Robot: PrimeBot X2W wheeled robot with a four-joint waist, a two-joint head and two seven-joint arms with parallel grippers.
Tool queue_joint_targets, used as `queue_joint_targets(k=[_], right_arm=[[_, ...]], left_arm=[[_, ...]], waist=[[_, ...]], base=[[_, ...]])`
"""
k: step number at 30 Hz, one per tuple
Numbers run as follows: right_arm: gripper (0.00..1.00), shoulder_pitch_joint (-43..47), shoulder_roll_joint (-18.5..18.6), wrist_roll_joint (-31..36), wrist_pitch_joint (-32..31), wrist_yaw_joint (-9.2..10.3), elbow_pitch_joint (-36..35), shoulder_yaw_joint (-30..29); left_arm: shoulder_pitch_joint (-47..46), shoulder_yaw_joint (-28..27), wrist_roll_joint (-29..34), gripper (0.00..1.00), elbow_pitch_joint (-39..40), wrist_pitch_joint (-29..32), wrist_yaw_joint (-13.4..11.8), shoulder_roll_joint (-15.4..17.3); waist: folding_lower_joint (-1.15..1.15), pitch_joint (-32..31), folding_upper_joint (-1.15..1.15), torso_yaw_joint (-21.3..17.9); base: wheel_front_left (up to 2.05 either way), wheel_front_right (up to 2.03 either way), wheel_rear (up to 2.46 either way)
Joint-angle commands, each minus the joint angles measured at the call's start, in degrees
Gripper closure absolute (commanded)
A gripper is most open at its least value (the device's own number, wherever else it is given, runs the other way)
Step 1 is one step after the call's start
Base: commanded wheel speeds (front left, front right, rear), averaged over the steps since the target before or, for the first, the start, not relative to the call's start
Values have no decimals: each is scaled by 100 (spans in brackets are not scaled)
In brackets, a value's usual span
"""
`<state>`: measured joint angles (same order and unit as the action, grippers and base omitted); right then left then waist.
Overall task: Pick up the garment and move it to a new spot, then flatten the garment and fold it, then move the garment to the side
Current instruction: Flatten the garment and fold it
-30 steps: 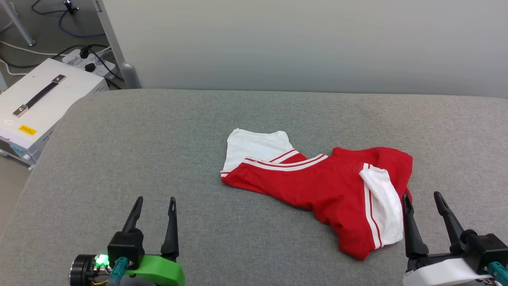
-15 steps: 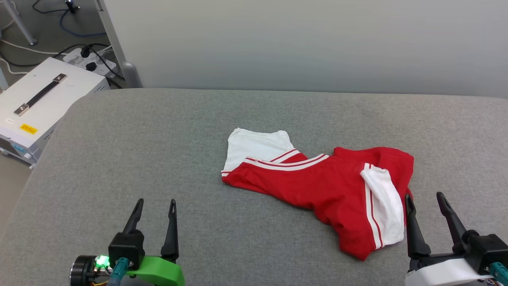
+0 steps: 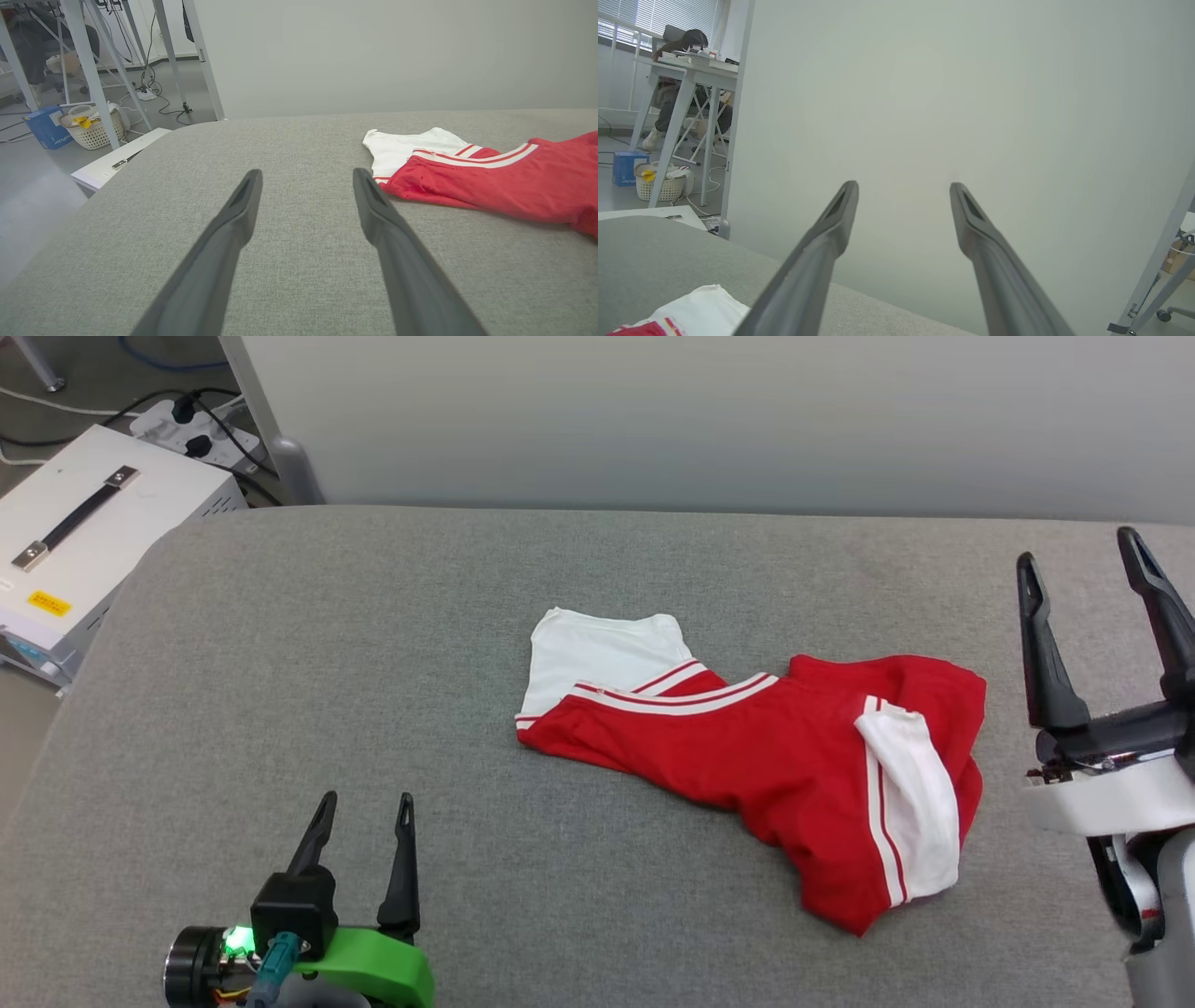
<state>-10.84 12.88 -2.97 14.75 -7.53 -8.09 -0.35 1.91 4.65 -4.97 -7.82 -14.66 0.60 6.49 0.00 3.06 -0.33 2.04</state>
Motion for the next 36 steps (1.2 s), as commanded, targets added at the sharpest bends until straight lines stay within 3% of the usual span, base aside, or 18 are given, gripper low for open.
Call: queue_joint_targets(k=[1, 6, 12, 18, 22, 26, 36], right_arm=[[0, -117, 215, -125, 25, 4, 145, 174], [0, -520, 1095, -642, -678, 4, 428, 850], [0, -691, 1966, -1713, -2567, 4, 80, 1625], [0, -665, 2569, -2653, -4458, 4, -196, 2010], [0, -578, 2638, -3092, -5442, 4, -99, 1991], [0, -512, 2563, -3262, -5960, 4, 128, 1961], [0, -154, 2174, -3247, -6002, 4, 1230, 2430]], left_arm=[[-120, -47, 64, 0, 22, -34, 26, -51], [-119, -120, 95, 0, 48, -34, 39, -111], [-141, -183, 134, 0, 85, -34, 62, -168], [-291, -194, 179, 0, 104, -34, 108, -208], [-415, -162, 201, 0, 96, -34, 142, -238], [-540, -126, 199, 0, 73, -34, 180, -266], [-813, -76, 189, 0, 11, -34, 226, -317]], waist=[[0, 74, 33, -15], [0, 153, 33, -55], [0, 301, 33, -137], [0, 520, 33, -153], [0, 684, 33, -109], [0, 896, 33, -12], [0, 1293, 33, 221]], base=[[0, 0, 0], [0, 0, 0], [0, 0, 0], [0, 0, 0], [0, 0, 0], [0, 0, 0], [0, 0, 0]])
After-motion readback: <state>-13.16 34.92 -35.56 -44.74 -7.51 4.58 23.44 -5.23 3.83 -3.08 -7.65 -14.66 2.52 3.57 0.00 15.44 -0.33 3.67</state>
